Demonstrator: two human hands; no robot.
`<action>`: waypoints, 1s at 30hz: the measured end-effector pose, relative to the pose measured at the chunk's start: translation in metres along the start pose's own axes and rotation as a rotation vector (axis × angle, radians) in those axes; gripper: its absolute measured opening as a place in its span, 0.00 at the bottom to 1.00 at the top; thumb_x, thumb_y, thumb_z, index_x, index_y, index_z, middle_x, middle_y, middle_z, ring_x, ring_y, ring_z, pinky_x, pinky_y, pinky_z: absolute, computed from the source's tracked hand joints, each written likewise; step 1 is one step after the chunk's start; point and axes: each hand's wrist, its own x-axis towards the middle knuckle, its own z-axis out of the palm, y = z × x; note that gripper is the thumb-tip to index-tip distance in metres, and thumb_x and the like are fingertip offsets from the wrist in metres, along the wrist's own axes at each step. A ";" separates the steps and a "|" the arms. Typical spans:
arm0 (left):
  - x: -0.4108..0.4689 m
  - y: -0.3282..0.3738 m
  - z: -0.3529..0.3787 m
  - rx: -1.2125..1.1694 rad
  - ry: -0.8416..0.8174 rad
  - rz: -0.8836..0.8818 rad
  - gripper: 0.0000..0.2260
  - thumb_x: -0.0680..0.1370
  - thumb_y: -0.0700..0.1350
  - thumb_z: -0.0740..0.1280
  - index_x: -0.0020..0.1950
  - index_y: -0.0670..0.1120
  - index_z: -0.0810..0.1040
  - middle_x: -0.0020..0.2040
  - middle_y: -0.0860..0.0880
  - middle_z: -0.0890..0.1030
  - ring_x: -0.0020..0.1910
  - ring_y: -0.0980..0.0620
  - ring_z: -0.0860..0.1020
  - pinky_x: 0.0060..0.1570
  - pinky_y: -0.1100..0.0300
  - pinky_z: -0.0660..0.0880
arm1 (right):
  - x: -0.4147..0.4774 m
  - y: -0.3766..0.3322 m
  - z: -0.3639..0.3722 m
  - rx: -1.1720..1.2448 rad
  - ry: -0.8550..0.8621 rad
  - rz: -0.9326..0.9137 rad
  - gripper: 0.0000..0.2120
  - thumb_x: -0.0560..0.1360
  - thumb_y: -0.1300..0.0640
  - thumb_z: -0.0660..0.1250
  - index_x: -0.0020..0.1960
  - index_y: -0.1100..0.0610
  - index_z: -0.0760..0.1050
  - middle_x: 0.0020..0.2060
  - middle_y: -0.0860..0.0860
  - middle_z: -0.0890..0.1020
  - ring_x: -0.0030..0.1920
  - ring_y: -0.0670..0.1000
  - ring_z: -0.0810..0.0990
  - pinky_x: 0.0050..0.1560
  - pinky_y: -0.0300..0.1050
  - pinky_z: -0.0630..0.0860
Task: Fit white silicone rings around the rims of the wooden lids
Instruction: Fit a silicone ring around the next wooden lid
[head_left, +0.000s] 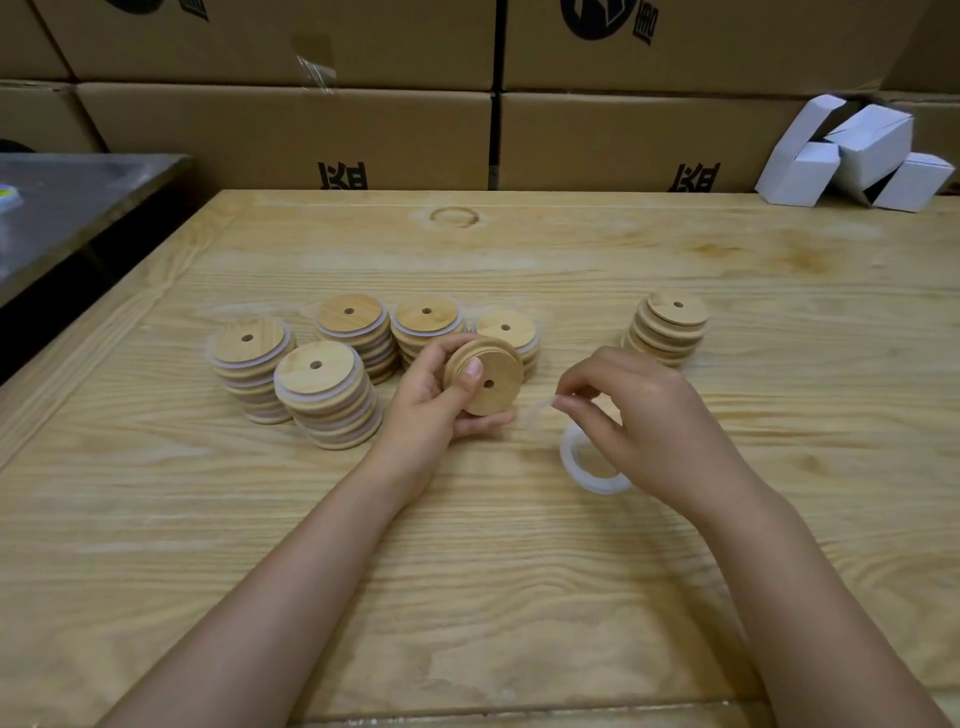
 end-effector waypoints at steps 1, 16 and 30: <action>-0.001 0.000 0.000 0.006 -0.013 0.003 0.09 0.77 0.42 0.62 0.57 0.48 0.73 0.53 0.48 0.78 0.51 0.51 0.79 0.41 0.52 0.81 | 0.000 -0.002 0.001 0.056 0.013 -0.002 0.03 0.74 0.60 0.69 0.44 0.60 0.79 0.38 0.52 0.79 0.41 0.53 0.77 0.43 0.50 0.74; -0.008 0.004 0.008 0.035 -0.127 -0.042 0.09 0.75 0.50 0.62 0.47 0.45 0.70 0.50 0.44 0.78 0.49 0.44 0.78 0.48 0.37 0.77 | 0.002 -0.023 0.040 0.578 0.293 0.286 0.04 0.71 0.63 0.71 0.40 0.55 0.80 0.42 0.44 0.81 0.45 0.46 0.79 0.46 0.52 0.77; -0.008 -0.007 0.009 0.200 -0.043 0.085 0.05 0.80 0.39 0.58 0.45 0.46 0.66 0.37 0.52 0.78 0.35 0.59 0.77 0.30 0.64 0.76 | 0.004 -0.013 0.045 0.622 0.297 0.422 0.08 0.72 0.63 0.70 0.42 0.50 0.79 0.45 0.44 0.82 0.49 0.42 0.80 0.47 0.42 0.78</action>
